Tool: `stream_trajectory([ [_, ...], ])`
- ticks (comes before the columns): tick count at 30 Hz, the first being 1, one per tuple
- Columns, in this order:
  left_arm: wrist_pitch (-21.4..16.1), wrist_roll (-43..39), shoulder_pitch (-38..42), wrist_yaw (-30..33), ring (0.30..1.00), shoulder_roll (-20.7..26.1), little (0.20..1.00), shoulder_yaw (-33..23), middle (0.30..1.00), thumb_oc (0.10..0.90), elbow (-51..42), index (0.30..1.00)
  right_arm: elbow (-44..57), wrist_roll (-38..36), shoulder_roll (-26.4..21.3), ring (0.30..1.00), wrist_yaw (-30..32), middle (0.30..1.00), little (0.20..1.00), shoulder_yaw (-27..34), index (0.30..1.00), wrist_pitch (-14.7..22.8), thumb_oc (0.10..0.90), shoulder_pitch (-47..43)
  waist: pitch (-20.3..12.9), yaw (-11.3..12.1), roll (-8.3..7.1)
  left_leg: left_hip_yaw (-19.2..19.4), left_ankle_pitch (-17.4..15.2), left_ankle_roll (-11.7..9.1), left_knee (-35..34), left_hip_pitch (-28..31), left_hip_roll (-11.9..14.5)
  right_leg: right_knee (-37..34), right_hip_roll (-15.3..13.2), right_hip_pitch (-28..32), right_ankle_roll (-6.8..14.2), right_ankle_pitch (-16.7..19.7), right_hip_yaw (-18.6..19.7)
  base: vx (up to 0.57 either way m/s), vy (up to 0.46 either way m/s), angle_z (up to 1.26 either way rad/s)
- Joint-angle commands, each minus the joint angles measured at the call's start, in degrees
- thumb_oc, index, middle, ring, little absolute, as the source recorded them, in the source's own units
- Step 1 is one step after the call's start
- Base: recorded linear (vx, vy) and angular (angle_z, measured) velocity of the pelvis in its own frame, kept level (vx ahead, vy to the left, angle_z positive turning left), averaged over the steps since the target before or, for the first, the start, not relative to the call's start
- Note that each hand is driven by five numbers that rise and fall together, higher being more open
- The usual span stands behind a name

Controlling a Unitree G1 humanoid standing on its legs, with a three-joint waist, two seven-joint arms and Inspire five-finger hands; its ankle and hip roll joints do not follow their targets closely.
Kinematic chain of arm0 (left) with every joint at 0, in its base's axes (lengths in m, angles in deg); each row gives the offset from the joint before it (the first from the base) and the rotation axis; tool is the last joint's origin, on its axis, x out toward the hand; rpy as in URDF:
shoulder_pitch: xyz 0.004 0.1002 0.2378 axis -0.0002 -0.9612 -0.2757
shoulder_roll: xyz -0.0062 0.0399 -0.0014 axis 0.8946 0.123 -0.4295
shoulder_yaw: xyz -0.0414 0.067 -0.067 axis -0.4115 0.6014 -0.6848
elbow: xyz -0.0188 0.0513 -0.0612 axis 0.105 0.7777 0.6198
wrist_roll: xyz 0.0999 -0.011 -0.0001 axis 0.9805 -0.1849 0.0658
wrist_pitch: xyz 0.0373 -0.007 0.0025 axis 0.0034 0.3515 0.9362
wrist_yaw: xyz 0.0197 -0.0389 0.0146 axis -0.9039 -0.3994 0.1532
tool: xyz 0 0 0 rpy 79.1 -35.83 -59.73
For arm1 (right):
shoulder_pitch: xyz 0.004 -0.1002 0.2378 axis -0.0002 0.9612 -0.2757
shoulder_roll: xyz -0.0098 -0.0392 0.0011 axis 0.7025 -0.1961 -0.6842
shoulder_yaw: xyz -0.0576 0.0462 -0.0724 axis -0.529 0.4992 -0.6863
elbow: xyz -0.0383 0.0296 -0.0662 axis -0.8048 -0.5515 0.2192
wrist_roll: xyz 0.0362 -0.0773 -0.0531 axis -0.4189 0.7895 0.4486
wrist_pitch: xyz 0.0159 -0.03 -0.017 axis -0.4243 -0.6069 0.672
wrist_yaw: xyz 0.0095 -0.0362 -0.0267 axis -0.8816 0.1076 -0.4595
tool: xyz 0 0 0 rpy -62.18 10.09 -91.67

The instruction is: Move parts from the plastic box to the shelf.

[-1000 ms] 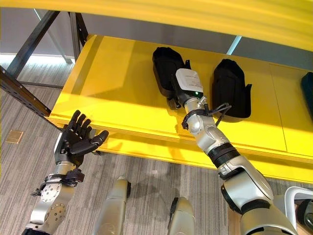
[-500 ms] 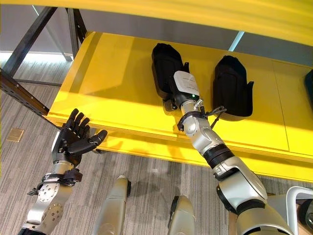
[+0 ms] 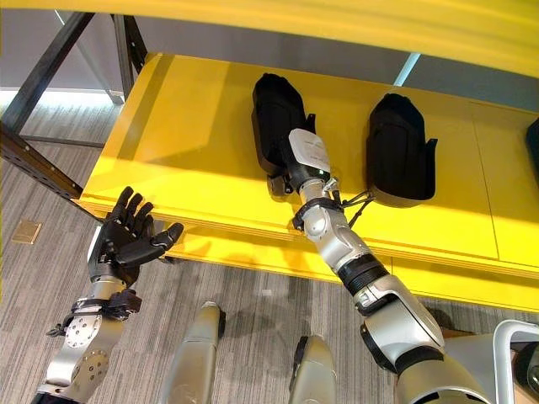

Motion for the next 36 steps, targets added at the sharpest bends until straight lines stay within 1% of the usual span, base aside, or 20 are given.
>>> stream_trajectory([
  [1, -1.0, 1.8, -0.8, 0.6, 1.000, -0.6, 1.000, 1.4, 1.000, 0.900, -2.1, 1.000, 5.1, -1.9, 1.4, 0.300, 1.5, 0.300, 0.300, 3.1, 0.300, 2.9, 0.400, -2.1, -2.3, -0.4, 1.27, -1.1, -2.7, 2.0, 0.1, 1.1, 3.0, -0.6, 1.4, 3.7, -5.9, -3.0, -1.5, 0.00, 0.000, 0.00],
  [10, -0.9, 2.0, -1.0, 0.8, 1.000, -0.8, 1.000, 1.2, 1.000, 0.900, -2.4, 1.000, 5.7, -2.2, 2.6, 0.300, 1.2, 0.300, 0.300, 3.4, 0.300, 3.0, 0.400, -0.7, -2.0, -0.6, 1.52, -1.3, -2.8, 2.0, 0.6, 0.6, 2.9, -0.4, 1.4, 3.4, -5.8, -3.0, -1.5, 0.00, 0.000, 0.00],
  [11, -0.9, 2.1, -1.0, 0.8, 1.000, -0.8, 1.000, 1.3, 1.000, 0.900, -2.3, 1.000, 5.6, -2.6, 2.6, 0.591, 1.3, 0.591, 0.591, 3.4, 0.591, 2.9, 0.608, -0.6, -1.9, -0.6, 1.56, -1.3, -2.7, 2.0, 0.7, 0.4, 2.8, -0.4, 1.5, 3.3, -5.8, -3.0, -1.5, 0.00, 0.000, 0.00],
  [12, -0.8, 2.1, -1.0, 0.7, 1.000, -0.8, 1.000, 1.4, 1.000, 0.900, -2.3, 1.000, 5.5, -2.6, 2.7, 1.000, 1.3, 1.000, 1.000, 3.4, 1.000, 2.8, 0.900, -0.8, -1.9, -0.5, 1.58, -1.4, -2.7, 2.0, 0.7, 0.4, 2.8, -0.3, 1.5, 3.3, -5.8, -3.0, -1.6, 0.00, 0.000, 0.00],
  [17, -0.8, 2.1, -1.0, 0.7, 1.000, -0.6, 1.000, 1.4, 1.000, 0.900, -2.4, 1.000, 5.6, -2.6, 2.4, 1.000, 1.5, 1.000, 1.000, 3.5, 1.000, 2.9, 0.900, -1.0, -1.8, -0.5, 1.65, -1.4, -2.8, 2.0, 0.8, 0.2, 2.8, -0.2, 1.4, 3.1, -5.8, -3.0, -1.6, 0.00, 0.000, 0.00],
  [27, -0.7, 2.0, -1.4, 0.7, 1.000, -0.5, 1.000, 1.3, 1.000, 0.900, -2.4, 1.000, 10.8, -2.9, 1.4, 1.000, 1.8, 1.000, 1.000, 5.0, 1.000, 3.7, 0.900, -0.2, -1.5, -0.6, 1.56, -1.4, -2.6, 2.1, 0.7, 0.0, 2.8, -0.4, 1.5, 3.0, -6.0, -2.9, -1.6, 0.00, 0.000, 0.00],
  [31, -0.6, 2.0, -1.5, 0.8, 1.000, -0.7, 1.000, 1.2, 1.000, 0.900, -2.3, 1.000, 15.9, -3.8, 1.3, 1.000, 2.2, 1.000, 1.000, 6.3, 1.000, 4.9, 0.900, 0.5, -1.6, -0.8, 1.46, -1.2, -2.5, 2.0, 0.3, 0.1, 2.9, -0.3, 1.7, 2.8, -6.0, -3.0, -1.4, 0.00, 0.000, 0.00],
  [34, -0.5, 2.3, -1.4, 1.0, 1.000, -1.1, 1.000, 1.1, 1.000, 0.900, -2.1, 1.000, 19.9, -7.2, 2.1, 1.000, 1.8, 1.000, 1.000, 7.2, 1.000, 6.1, 0.900, 1.9, -1.5, -1.0, 1.26, -1.1, -2.4, 2.0, -0.1, 0.4, 3.1, -0.6, 1.7, 2.9, -6.1, -3.0, -1.4, 0.00, 0.000, 0.00],
  [35, -0.5, 2.3, -1.4, 1.0, 1.000, -1.1, 1.000, 1.1, 1.000, 0.900, -2.1, 1.000, 20.0, -7.2, 2.1, 1.000, 1.8, 1.000, 1.000, 7.2, 1.000, 6.1, 0.900, 1.9, -1.6, -1.0, 1.26, -1.1, -2.4, 2.0, -0.1, 0.4, 3.1, -0.6, 1.7, 2.9, -6.1, -3.0, -1.4, 0.00, 0.000, 0.00],
  [36, -0.3, 2.4, -1.4, 1.3, 1.000, -1.2, 1.000, 1.1, 1.000, 0.900, -2.1, 1.000, 22.9, -7.7, 2.2, 1.000, 1.2, 1.000, 1.000, 7.2, 1.000, 6.6, 0.900, 2.9, -1.5, -1.3, 1.08, -1.0, -2.3, 2.0, -0.4, 0.5, 3.1, -0.7, 1.7, 3.0, -6.1, -2.9, -1.4, 0.00, 0.000, 0.00],
])
